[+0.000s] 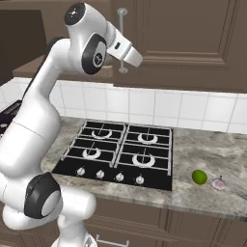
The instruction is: Open the cabinet. Place the bowl and condiment on the counter. Then place the lime and garlic on the cutting board.
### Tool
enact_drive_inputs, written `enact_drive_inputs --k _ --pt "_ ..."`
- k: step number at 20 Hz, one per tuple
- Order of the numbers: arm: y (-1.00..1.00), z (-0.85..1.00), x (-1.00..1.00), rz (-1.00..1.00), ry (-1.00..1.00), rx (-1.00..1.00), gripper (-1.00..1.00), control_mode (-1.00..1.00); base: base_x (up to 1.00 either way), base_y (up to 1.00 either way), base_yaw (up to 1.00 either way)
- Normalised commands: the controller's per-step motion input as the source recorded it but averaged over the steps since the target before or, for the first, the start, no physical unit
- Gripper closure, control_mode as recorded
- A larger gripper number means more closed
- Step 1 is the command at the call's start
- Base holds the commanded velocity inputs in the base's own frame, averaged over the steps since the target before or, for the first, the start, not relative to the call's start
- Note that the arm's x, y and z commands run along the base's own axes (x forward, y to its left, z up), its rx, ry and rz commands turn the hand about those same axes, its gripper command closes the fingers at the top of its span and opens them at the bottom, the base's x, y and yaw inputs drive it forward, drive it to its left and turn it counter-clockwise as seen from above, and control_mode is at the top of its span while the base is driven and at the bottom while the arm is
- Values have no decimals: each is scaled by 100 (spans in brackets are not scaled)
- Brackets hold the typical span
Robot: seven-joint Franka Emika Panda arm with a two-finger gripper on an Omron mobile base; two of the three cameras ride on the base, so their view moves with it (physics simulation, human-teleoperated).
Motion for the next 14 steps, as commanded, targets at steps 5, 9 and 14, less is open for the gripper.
enact_drive_inputs --k 5,9,14 --pt "-100 -61 -74 -17 -5 0 100 -100 0 0 0" --pt "-100 -61 -77 -14 -5 0 100 -100 0 0 0" --pt "-100 -56 -78 -12 -6 0 100 -100 0 0 0"
